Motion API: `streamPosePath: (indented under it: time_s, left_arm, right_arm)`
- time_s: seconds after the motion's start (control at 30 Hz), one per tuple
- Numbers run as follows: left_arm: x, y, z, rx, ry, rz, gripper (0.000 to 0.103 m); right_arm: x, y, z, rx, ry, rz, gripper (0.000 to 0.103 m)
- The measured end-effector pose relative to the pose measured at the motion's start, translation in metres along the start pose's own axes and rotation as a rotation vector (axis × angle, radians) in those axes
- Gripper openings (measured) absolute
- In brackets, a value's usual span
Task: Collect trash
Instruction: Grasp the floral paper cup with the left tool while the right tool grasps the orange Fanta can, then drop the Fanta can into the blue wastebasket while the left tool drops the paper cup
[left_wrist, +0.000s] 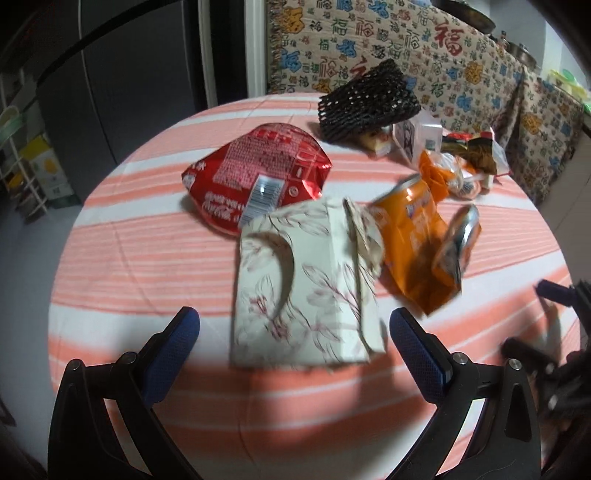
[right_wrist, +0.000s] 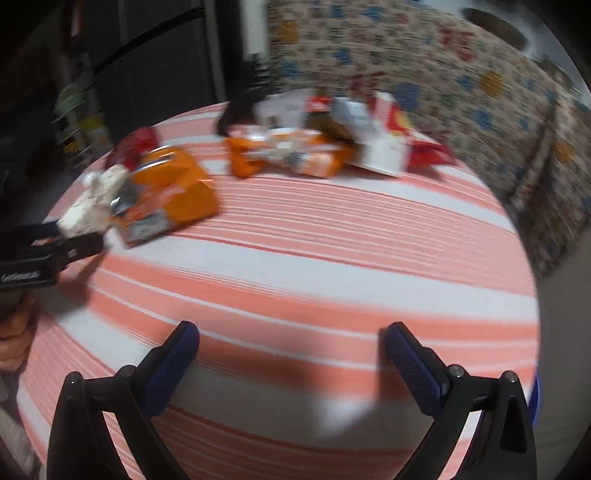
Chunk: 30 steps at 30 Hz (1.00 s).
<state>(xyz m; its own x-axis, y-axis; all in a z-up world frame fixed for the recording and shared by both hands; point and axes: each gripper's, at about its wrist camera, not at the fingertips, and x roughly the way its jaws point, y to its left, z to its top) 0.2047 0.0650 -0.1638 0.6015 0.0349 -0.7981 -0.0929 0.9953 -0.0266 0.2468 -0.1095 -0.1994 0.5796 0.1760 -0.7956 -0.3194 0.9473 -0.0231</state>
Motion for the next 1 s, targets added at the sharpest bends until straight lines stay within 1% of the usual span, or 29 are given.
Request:
streamPosePath:
  time_s: [0.03,0.07,0.1,0.13,0.2,0.27,0.33,0.43,0.53,0.57,0.6,0.63,0.77,1.0]
  left_arm:
    - [0.002,0.002,0.002,0.001,0.004,-0.001,0.088]
    - [0.002,0.004,0.002,0.008,0.002,0.002,0.08]
    - [0.0,0.005,0.002,0.027,-0.006,0.0,0.068]
    - [-0.002,0.004,-0.001,0.038,-0.008,-0.006,0.066]
    - [-0.007,0.007,-0.005,0.057,-0.009,-0.021,0.065]
    - [-0.011,0.009,-0.011,0.065,-0.012,-0.018,0.065]
    - [-0.015,0.009,-0.016,0.07,-0.014,-0.02,0.065]
    - [-0.019,0.008,-0.022,0.057,-0.011,-0.038,0.065]
    - [-0.021,0.008,-0.026,0.061,-0.009,-0.044,0.065]
    - [-0.022,0.007,-0.028,0.061,-0.01,-0.046,0.065]
    - [-0.023,0.007,-0.029,0.06,-0.01,-0.049,0.065]
    - [-0.024,0.007,-0.029,0.058,-0.012,-0.053,0.065]
    - [-0.032,-0.001,-0.03,0.061,-0.028,-0.086,0.065]
    - [-0.047,-0.036,-0.027,0.098,-0.049,-0.173,0.065]
  right_arm:
    - [0.004,0.011,0.006,-0.054,-0.002,0.012,0.103]
    - [0.007,0.018,0.011,-0.082,-0.002,0.033,0.103]
    - [0.011,0.024,0.017,-0.107,-0.002,0.062,0.103]
    - [0.013,0.029,0.021,-0.127,-0.012,0.077,0.103]
    - [0.011,0.039,0.028,-0.159,-0.054,0.105,0.103]
    - [0.008,0.047,0.035,-0.189,-0.108,0.137,0.103]
    - [0.007,0.056,0.042,-0.208,-0.145,0.148,0.103]
    - [0.018,0.071,0.056,-0.25,-0.165,0.127,0.103]
    - [0.033,0.075,0.066,-0.261,-0.117,0.109,0.103]
    - [0.034,0.072,0.069,-0.251,-0.11,0.121,0.102]
    - [0.034,0.068,0.07,-0.233,-0.116,0.136,0.089]
    - [0.031,0.064,0.07,-0.212,-0.126,0.147,0.087]
    - [0.015,0.046,0.06,-0.143,-0.127,0.159,0.087]
    - [-0.032,-0.003,0.031,-0.044,-0.153,0.128,0.087]
